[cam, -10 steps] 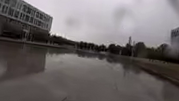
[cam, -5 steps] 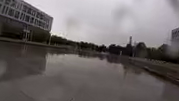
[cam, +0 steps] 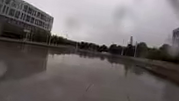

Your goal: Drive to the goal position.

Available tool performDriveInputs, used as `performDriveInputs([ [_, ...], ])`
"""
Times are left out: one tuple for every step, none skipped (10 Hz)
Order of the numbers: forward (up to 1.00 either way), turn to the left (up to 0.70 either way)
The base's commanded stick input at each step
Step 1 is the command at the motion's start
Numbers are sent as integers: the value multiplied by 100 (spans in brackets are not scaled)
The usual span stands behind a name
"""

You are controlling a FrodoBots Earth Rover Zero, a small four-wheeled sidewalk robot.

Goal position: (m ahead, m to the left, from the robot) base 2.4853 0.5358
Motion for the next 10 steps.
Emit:
performDriveInputs([
  [61,0],
  [61,0],
  [61,0],
  [61,0],
  [61,0],
  [61,0],
  [60,0],
  [60,0],
  [60,0],
  [60,0],
])
